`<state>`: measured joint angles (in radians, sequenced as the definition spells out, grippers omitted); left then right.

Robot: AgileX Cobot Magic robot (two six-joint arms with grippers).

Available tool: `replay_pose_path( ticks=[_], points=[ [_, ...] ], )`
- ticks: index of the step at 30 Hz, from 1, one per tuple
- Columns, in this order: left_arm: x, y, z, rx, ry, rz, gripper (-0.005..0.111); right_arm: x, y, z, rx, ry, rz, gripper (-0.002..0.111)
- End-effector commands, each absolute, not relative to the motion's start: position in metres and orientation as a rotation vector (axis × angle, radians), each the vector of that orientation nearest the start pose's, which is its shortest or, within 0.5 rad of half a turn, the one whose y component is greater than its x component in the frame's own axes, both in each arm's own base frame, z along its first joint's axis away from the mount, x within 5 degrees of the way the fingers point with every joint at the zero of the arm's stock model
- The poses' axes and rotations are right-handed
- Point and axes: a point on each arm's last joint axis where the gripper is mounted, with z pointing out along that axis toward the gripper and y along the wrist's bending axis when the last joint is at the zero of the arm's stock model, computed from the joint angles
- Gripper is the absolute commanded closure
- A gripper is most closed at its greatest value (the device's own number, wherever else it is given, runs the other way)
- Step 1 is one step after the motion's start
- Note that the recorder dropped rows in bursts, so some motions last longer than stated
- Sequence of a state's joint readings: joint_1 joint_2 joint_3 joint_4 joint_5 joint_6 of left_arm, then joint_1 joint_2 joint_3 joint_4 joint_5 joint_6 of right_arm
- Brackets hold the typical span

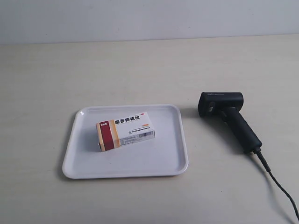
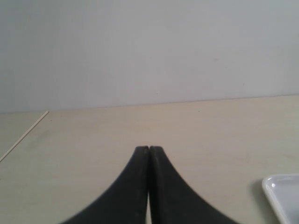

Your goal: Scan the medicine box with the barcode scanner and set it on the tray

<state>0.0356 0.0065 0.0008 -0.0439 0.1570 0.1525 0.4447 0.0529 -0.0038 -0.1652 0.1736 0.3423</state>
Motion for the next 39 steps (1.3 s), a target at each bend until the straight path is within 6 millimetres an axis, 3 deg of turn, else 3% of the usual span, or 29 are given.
replay_pose_path(
  ticks=[1,9,17,26,34,39],
  points=[
    [0.056,0.002,0.199,0.064,1.635,0.107,0.104,0.055,0.023,0.196,-0.193,1.694,0.441,0.108],
    [0.056,0.002,0.199,0.064,1.635,0.107,0.104,0.054,0.020,0.198,-0.182,1.670,0.408,0.108],
    [0.056,0.002,0.199,0.064,1.635,0.107,0.104,0.056,0.002,0.198,0.090,1.650,0.176,0.108],
    [0.056,0.002,0.199,0.064,1.635,0.107,0.104,0.056,0.002,0.198,0.085,1.651,0.160,0.108],
    [0.056,0.002,0.199,0.064,1.635,0.107,0.104,0.056,0.007,0.199,-0.049,1.646,0.128,0.108],
    [0.056,0.002,0.199,0.064,1.635,0.107,0.104,0.056,0.007,0.199,-0.020,1.647,0.152,0.108]
  ],
)
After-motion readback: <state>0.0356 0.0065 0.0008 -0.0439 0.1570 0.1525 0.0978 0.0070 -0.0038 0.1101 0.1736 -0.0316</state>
